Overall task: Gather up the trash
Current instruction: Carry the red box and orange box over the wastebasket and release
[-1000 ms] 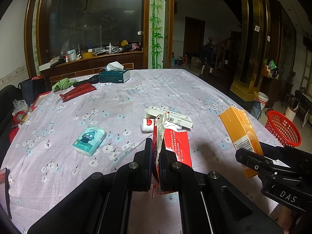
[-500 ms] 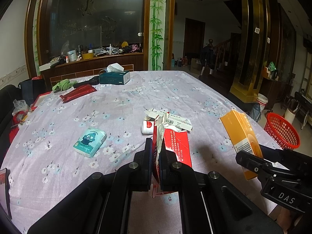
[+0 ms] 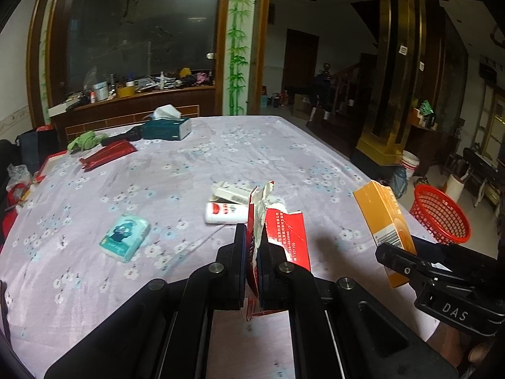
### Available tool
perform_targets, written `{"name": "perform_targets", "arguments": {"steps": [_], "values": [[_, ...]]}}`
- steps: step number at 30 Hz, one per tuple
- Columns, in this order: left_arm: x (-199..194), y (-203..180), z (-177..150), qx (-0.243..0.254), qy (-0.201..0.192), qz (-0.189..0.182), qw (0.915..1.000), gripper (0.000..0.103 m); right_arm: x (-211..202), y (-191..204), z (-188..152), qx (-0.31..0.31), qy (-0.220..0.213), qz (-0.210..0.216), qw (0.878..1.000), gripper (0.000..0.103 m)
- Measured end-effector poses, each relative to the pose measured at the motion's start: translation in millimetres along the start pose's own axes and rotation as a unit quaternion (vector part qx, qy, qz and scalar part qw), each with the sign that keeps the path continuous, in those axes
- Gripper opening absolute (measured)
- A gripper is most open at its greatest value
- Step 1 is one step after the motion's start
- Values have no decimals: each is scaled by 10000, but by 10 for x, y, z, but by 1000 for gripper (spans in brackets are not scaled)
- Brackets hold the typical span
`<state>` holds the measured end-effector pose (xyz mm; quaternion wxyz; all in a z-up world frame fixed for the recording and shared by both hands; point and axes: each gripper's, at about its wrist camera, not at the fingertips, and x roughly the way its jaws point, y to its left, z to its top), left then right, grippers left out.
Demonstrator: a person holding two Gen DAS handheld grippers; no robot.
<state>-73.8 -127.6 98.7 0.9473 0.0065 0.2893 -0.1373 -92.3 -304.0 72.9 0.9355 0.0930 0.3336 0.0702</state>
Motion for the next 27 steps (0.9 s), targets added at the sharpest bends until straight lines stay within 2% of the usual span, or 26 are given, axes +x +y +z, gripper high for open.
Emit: {"name": "perform_targets", "arguments": {"steps": [5, 12, 17, 23, 27], "values": [[48, -236, 89, 169, 42, -244, 9996, 5, -85, -183, 27, 184, -96, -125, 9997, 53], [148, -748, 232, 512, 145, -765, 9956, 5, -312, -685, 42, 646, -312, -437, 9965, 53], [271, -1255, 339, 761, 303, -1291, 9882, 5, -536, -1137, 26, 1045, -508, -754, 9904, 53], [493, -1892, 481, 933, 553, -1851, 9767, 5, -840, -1819, 23, 1621, -713, -1204, 9768, 54], [659, -2351, 595, 1005, 585, -2122, 9703, 5, -1010, -2229, 68, 1885, -827, -1444, 9679, 54]]}}
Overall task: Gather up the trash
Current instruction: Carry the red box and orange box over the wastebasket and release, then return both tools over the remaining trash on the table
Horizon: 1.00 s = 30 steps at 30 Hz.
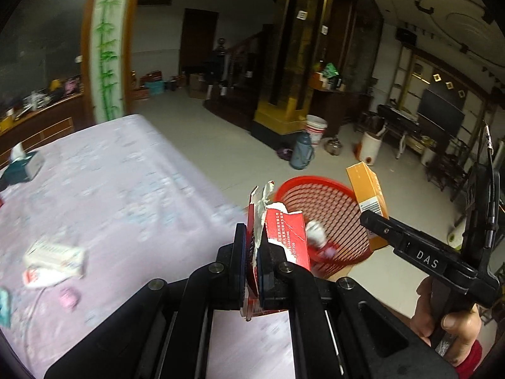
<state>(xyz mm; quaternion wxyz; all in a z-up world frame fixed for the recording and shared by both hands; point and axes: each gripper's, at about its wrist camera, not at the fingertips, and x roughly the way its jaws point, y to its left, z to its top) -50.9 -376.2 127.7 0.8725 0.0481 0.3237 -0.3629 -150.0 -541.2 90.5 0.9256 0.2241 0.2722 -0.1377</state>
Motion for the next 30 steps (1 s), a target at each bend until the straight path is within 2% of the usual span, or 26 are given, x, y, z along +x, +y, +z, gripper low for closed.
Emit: {"name": "perform_targets", "arguments": {"steps": [7, 8, 11, 12, 17, 19, 20, 21, 25, 30], "values": [[627, -473, 282, 143, 109, -283, 9994, 5, 60, -489, 345, 302, -76, -143, 9994, 55], [753, -530, 309, 159, 195, -317, 9992, 8, 80, -538, 384, 331, -92, -155, 9993, 55], [1002, -534, 335, -14, 536, -464, 9975, 40, 202, -672, 472, 347, -24, -215, 9992, 57], [1014, -502, 330, -76, 545, -450, 9975, 41, 276, -733, 504, 373, 21, -167, 9992, 58], [844, -385, 276, 10, 387, -386, 9985, 42, 310, -886, 504, 520, 57, -295, 9982, 59], [701, -329, 223, 78, 274, -245, 9993, 46, 257, -868, 471, 514, 16, -347, 9981, 59], [611, -284, 184, 126, 188, -131, 9997, 54, 246, -854, 469, 517, 23, -273, 9983, 59], [563, -258, 150, 158, 136, -52, 9998, 59, 203, -795, 436, 490, 32, -171, 9986, 59], [260, -86, -34, 353, -28, 466, 9983, 60, 130, -500, 297, 177, 67, -124, 9997, 59], [-91, 257, -286, 204, -101, 879, 9959, 62, 102, 16, 61, -231, 213, 112, 9994, 64]]}}
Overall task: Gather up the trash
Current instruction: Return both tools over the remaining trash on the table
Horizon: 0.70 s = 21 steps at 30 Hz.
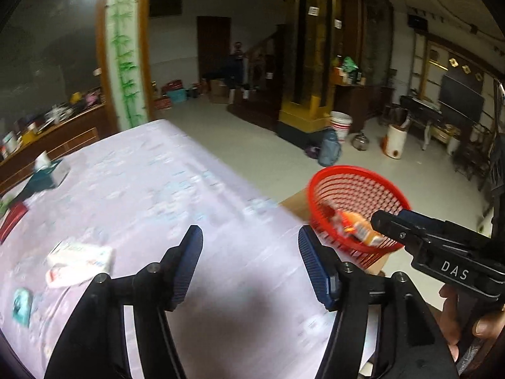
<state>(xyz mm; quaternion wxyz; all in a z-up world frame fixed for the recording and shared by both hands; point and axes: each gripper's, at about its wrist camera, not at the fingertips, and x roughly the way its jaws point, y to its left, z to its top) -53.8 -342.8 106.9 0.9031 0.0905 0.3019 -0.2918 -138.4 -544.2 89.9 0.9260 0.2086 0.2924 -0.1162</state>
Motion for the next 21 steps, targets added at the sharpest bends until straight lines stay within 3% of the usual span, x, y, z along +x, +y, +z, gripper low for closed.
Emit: {"name": "perform_targets", "arguments": {"steps": [7, 21], "values": [[-269, 563, -353, -219, 75, 608, 9979, 63, 146, 652, -320, -465, 333, 311, 9979, 67], [-588, 1141, -751, -752, 159, 895, 9930, 63, 241, 1425, -626, -1056, 646, 498, 9911, 67]]}}
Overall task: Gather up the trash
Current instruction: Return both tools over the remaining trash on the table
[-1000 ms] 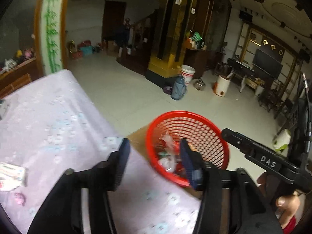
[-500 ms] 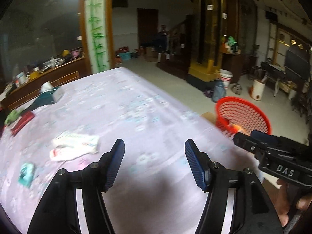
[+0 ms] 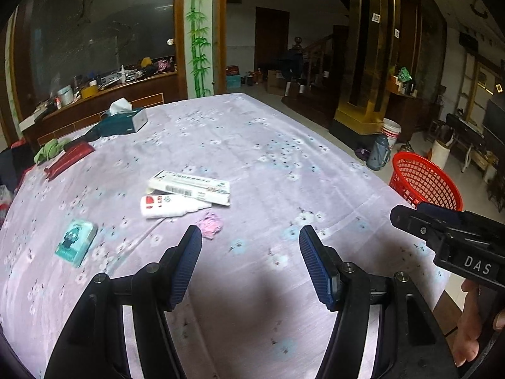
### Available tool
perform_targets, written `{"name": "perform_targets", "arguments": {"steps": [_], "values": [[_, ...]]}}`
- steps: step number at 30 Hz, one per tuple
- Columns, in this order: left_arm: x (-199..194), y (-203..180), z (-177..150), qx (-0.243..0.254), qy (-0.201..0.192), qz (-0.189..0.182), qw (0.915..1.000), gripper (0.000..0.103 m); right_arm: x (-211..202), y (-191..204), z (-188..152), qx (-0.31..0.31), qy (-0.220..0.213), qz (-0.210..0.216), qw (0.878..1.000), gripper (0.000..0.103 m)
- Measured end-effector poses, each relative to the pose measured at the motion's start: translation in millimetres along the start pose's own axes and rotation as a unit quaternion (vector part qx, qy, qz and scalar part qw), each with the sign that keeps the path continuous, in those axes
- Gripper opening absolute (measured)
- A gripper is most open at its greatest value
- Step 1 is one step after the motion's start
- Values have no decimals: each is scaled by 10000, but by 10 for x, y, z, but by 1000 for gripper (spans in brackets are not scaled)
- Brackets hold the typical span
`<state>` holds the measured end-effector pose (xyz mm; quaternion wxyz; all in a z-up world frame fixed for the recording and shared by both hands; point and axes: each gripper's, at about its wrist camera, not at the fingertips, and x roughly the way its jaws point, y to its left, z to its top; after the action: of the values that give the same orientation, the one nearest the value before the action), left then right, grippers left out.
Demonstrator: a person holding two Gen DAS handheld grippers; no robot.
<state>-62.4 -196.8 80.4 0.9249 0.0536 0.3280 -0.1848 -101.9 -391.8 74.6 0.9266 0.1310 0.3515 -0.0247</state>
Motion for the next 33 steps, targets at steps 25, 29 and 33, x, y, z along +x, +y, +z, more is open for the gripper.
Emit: {"name": "perform_targets", "arguments": {"steps": [25, 29, 33], "values": [[-99, 942, 37, -584, 74, 654, 9961, 66, 126, 425, -24, -369, 235, 252, 9987, 66], [-41, 1438, 91, -922, 177, 1132, 9891, 69, 147, 522, -21, -474, 274, 335, 9979, 66], [115, 1882, 67, -1249, 440, 1372, 9816, 73, 195, 649, -24, -558, 378, 552, 9962, 66]]}}
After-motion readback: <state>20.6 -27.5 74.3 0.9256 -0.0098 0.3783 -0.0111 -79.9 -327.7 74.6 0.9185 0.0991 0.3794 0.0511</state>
